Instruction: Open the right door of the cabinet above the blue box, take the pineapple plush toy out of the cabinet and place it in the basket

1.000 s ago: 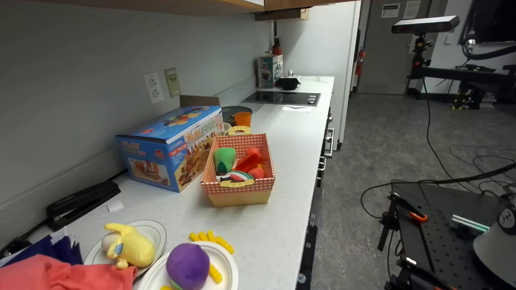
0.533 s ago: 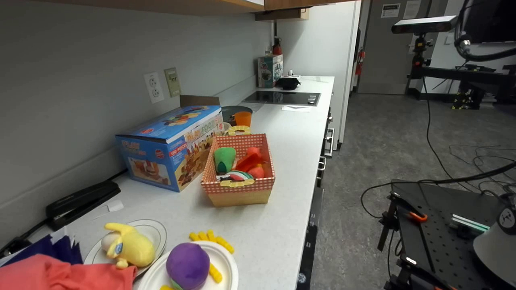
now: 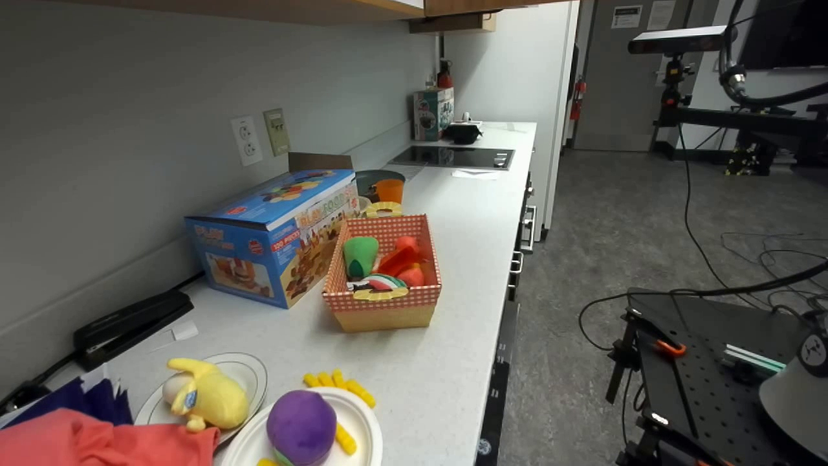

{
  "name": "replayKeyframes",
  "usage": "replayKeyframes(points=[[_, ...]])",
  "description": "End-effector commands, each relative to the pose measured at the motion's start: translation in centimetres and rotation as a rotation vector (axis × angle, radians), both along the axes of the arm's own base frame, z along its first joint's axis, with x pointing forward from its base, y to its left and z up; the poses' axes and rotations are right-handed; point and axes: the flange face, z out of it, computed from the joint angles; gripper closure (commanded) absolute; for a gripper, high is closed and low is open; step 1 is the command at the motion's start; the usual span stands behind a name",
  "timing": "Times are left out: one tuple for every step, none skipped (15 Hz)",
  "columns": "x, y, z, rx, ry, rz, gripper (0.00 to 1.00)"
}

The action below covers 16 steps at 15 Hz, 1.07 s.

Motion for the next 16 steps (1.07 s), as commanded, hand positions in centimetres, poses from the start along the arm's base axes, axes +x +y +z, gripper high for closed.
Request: replayKeyframes(points=[[0.0, 0.0, 0.0, 0.0, 0.0, 0.0, 0.0], [0.0, 0.1, 0.1, -0.001, -0.001, 0.001, 0.0], [-0.1, 0.1, 0.1, -0.001, -0.002, 0.001, 0.0], [-0.1, 0.1, 0.1, -0.001, -0.002, 0.001, 0.0], [-0.1, 0.1, 0.1, -0.001, -0.002, 0.001, 0.0], [-0.1, 0.1, 0.1, -0.001, -0.002, 0.001, 0.0], [-0.1, 0.1, 0.1, -0.001, -0.002, 0.001, 0.0], [0.4, 0.4, -0.3, 0.012, 0.012, 0.016, 0.0], [1.2, 0.7, -0.8, 0.035, 0.035, 0.04, 0.0], [1.9, 1.5, -0.9, 0.07, 0.047, 0.07, 0.0], [2.8, 1.9, -1.4, 0.115, 0.057, 0.103, 0.0], [3.5, 2.4, -1.6, 0.145, 0.067, 0.125, 0.0], [4.4, 2.9, -1.8, 0.173, 0.074, 0.162, 0.0], [5.1, 3.2, -2.2, 0.194, 0.083, 0.191, 0.0], [5.8, 3.5, -2.4, 0.203, 0.091, 0.217, 0.0], [6.4, 3.7, -2.5, 0.208, 0.097, 0.238, 0.0]])
